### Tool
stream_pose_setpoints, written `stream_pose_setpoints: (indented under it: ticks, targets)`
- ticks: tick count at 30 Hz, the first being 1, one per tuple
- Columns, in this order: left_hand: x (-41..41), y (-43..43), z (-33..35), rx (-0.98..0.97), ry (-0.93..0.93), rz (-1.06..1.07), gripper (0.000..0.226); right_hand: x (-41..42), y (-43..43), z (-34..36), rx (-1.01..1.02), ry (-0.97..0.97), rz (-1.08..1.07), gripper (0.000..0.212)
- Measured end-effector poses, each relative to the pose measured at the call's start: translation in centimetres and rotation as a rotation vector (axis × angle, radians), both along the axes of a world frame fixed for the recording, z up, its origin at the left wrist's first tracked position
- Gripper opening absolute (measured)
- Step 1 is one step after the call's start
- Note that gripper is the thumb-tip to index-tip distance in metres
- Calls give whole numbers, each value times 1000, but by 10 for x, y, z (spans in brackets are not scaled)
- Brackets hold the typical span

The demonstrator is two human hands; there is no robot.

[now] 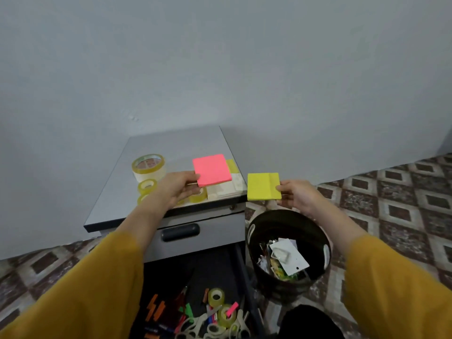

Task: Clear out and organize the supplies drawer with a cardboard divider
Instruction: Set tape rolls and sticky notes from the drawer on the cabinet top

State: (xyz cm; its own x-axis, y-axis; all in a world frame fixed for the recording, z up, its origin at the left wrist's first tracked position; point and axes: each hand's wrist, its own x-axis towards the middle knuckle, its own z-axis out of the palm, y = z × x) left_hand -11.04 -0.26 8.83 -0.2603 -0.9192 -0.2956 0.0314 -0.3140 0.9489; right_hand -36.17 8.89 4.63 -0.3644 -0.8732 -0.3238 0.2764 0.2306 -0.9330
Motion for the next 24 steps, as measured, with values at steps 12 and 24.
stream_pose_setpoints:
  ticks: [12, 24]
  targets:
    - [-53, -82, -7, -74, -125, 112, 22, -25, -46, -30, 51, -55, -12, 17]
    - [-64, -103, -20, -122, -453, 76, 7, -28, -49, -44, 83, -90, -15, 35]
